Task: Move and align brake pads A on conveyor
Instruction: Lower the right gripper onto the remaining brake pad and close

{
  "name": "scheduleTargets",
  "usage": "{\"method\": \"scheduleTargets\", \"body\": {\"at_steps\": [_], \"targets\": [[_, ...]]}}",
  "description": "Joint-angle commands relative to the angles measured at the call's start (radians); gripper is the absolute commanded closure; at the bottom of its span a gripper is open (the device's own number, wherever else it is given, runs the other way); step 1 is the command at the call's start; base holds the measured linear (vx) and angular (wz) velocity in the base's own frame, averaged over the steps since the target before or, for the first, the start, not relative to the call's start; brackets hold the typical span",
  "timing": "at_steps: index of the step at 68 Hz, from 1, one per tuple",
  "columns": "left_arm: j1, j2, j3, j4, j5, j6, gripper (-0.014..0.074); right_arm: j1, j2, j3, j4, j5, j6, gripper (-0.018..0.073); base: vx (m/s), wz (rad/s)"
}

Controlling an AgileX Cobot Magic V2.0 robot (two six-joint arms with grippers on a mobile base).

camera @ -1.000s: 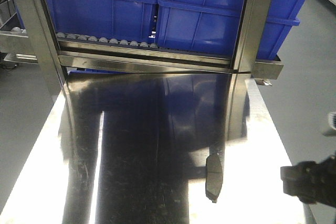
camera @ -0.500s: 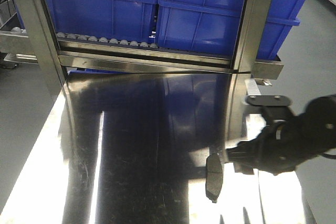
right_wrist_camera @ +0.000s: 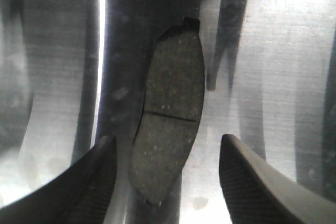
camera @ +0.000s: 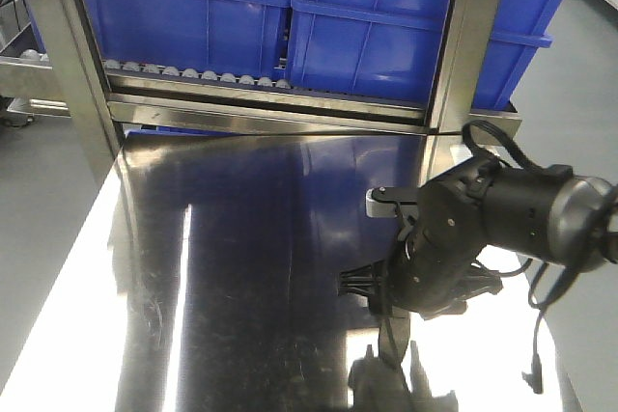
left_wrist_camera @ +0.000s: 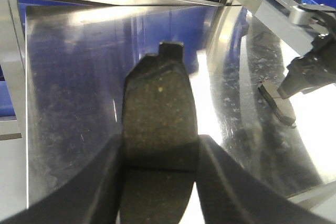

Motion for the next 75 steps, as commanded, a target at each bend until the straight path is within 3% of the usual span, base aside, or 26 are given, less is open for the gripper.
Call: {"method": "scheduleTargets", "body": {"at_steps": [1,58,66,75], "targets": [[-0.004,0.010,-0.028,0.005,-0.088,-0.003,0.0602,0.001,-0.016,-0.058,-0.017,0.010,0.023,0.0143,0.00,0.00],[-0.004,0.010,-0.028,0.005,-0.088,-0.003,0.0602,-0.011,0.117,-0.126,-0.029,0.063,0.050,0.0134,0.00,0.00],[-0.004,0.010,-0.028,0.005,-0.088,-0.003,0.0602,-0.011,0.119,-0.126,-0.029,0.056,0.050,0.0198,0.00,0.00],[-0.004,0.010,-0.028,0.005,-0.088,-0.003,0.0602,-0.011,0.113,-0.126,-0.051,0.056,0.043,0.0371,0.00,0.00]]}}
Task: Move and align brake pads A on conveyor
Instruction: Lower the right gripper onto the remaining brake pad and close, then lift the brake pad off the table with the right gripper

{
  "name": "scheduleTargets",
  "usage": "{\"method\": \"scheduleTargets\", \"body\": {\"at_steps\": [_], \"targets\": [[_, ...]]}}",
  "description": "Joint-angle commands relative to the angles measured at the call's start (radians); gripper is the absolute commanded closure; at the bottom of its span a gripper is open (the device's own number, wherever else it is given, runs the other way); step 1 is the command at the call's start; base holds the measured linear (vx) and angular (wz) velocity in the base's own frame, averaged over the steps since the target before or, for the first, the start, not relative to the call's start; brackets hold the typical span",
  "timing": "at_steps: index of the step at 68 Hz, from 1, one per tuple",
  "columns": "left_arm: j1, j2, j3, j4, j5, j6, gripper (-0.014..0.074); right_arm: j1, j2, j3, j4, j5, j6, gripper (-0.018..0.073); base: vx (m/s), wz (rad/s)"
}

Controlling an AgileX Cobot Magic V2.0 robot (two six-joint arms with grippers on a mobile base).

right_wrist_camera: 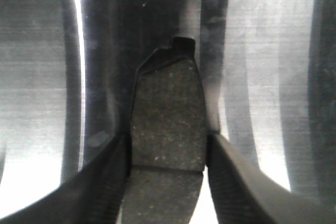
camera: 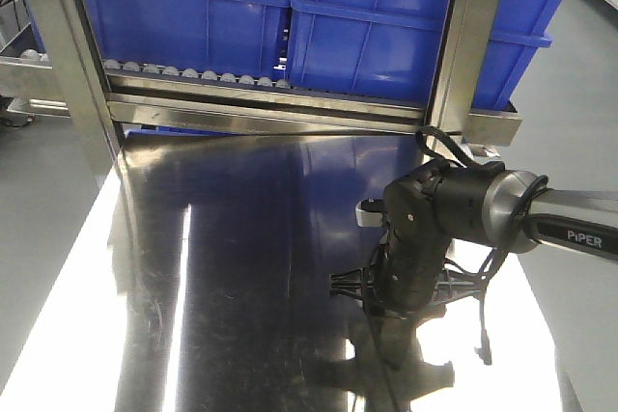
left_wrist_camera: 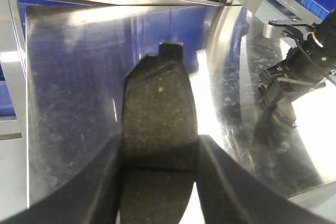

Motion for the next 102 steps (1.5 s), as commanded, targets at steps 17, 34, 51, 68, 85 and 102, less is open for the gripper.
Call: {"method": "scheduleTargets", "body": {"at_steps": [17,34,51,68,85,102], "targets": [[-0.004,0.010,-0.028,0.005,-0.090,-0.003,0.0602,-0.008,-0.143,-0.019,-0.062,-0.032,-0.154,0.0573,0.00,0.00],[-0.004,0.010,-0.028,0.005,-0.089,-0.003,0.0603,-0.075,-0.330,0.135,-0.074,-0.179,-0.197,0.0565,0.00,0.00],[-0.004,0.010,-0.028,0.005,-0.089,-0.003,0.0603,-0.190,-0.554,0.299,-0.074,-0.235,-0.334,0.0564,0.00,0.00],[-0.004,0.010,-0.028,0.005,-0.089,-0.003,0.0603,-0.214,-0.798,0.391,-0.090,-0.291,-0.371,0.0564,0.00,0.00],[-0.004,0.010,-0.028,0.005,-0.089,-0.003,0.0603,-0.214,-1.035,0.522,-0.088,-0.395,-0.371,0.0564,0.00,0.00],[-0.004,0.010,-0.028,0.005,-0.089,-0.003,0.0603,-0.214,-1.232,0.653,-0.068,-0.476,-0.371,0.0564,0.00,0.00]]}}
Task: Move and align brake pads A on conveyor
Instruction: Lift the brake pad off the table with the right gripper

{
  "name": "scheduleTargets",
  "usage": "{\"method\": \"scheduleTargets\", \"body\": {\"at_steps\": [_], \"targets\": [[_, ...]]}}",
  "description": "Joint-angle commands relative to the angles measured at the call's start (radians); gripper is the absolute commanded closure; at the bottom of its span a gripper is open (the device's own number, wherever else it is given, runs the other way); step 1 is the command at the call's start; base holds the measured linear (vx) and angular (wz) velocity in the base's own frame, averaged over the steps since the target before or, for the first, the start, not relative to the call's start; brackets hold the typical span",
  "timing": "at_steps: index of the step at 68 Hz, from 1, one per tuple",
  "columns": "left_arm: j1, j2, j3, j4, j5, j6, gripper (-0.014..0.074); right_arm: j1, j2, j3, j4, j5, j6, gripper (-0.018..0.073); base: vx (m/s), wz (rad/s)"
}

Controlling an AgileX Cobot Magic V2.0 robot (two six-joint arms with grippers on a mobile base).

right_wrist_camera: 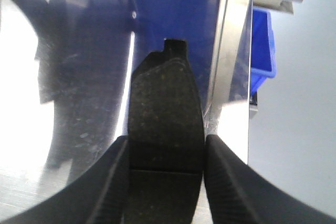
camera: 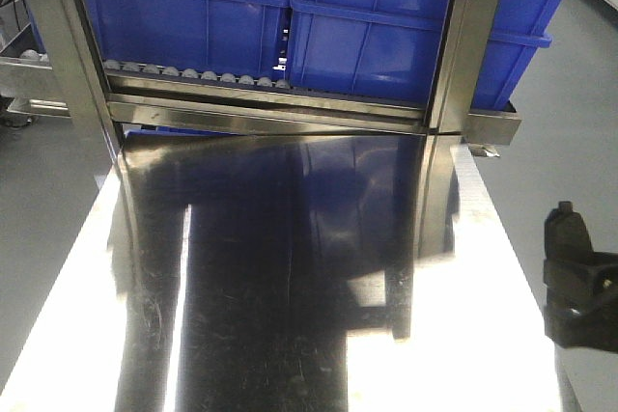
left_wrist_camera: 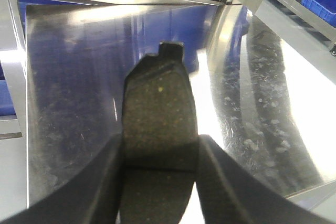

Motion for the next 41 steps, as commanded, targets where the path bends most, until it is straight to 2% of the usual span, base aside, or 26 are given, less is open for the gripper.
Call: {"method": "scheduleTargets", "body": {"at_steps": [1,20,41], "targets": [[-0.004,0.010,-0.028,0.005,-0.091,-0.003,0.0603,-0.005,-0.063,0.006,-0.001,-0.101,-0.009,0.0564,0.00,0.00],[-0.004,0.010,-0.028,0.005,-0.091,-0.003,0.0603,-0.005,-0.248,0.133,0.021,-0.208,-0.016,0.0564,0.00,0.00],[-0.004,0.010,-0.028,0.005,-0.091,-0.003,0.0603,-0.005,-0.325,0.144,0.019,-0.200,-0.016,0.0564,0.00,0.00]]}}
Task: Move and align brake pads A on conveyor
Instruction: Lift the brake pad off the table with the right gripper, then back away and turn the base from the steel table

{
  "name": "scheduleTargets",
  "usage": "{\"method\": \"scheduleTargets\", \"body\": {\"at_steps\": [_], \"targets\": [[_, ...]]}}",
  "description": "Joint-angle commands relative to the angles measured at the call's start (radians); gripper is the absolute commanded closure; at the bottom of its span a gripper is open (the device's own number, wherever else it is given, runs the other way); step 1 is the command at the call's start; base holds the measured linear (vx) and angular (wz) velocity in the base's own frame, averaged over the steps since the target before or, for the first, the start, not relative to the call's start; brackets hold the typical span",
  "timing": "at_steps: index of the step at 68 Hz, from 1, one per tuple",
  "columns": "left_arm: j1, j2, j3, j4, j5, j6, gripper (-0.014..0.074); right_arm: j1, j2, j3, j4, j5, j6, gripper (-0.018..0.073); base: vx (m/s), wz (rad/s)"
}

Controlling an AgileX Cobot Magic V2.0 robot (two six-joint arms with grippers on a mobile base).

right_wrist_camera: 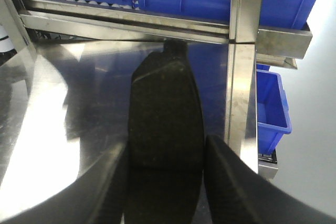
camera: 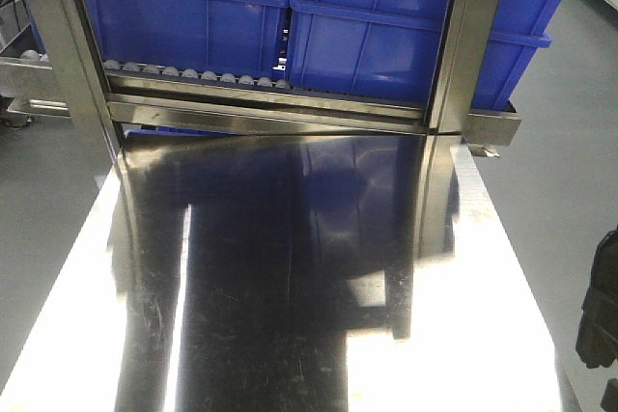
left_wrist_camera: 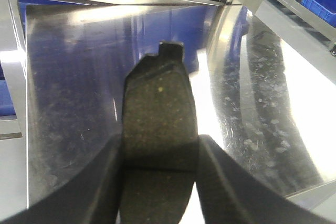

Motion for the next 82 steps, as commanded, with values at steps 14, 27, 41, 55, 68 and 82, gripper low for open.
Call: {"method": "scheduleTargets", "body": {"at_steps": [14,27,41,55,68,82], "targets": [[-0.004,0.010,-0.028,0.005,-0.091,-0.003,0.0603,-0.005,0.001,-0.032,-0.009,-0.084,-0.012,0.0564,0.00,0.00],[-0.004,0.010,-0.028,0.005,-0.091,-0.003,0.0603,-0.005,0.001,-0.032,-0.009,-0.069,-0.012,0.0564,0.00,0.00],[-0.004,0.010,-0.028,0.006,-0.091,-0.003,0.0603,-0.005,0.001,-0.032,-0.009,-0.069,-0.012,0.0564,-0.02,0.07],[-0.004,0.010,-0.028,0.006,-0.091,-0.003,0.0603,-0.005,0.001,-0.032,-0.009,-0.069,-0.012,0.0564,-0.06,0.28],[-0.004,0.010,-0.028,0.006,-0.091,-0.003,0.0603,-0.005,0.001,-0.032,-0.009,-0.069,-0.012,0.0564,-0.11,0.60],[-0.004,0.010,-0.028,0.006,-0.090,-0.003,0.0603,-0.005,0.001,-0.032,-0.009,-0.069,-0.012,0.0564,-0.17,0.77]]}}
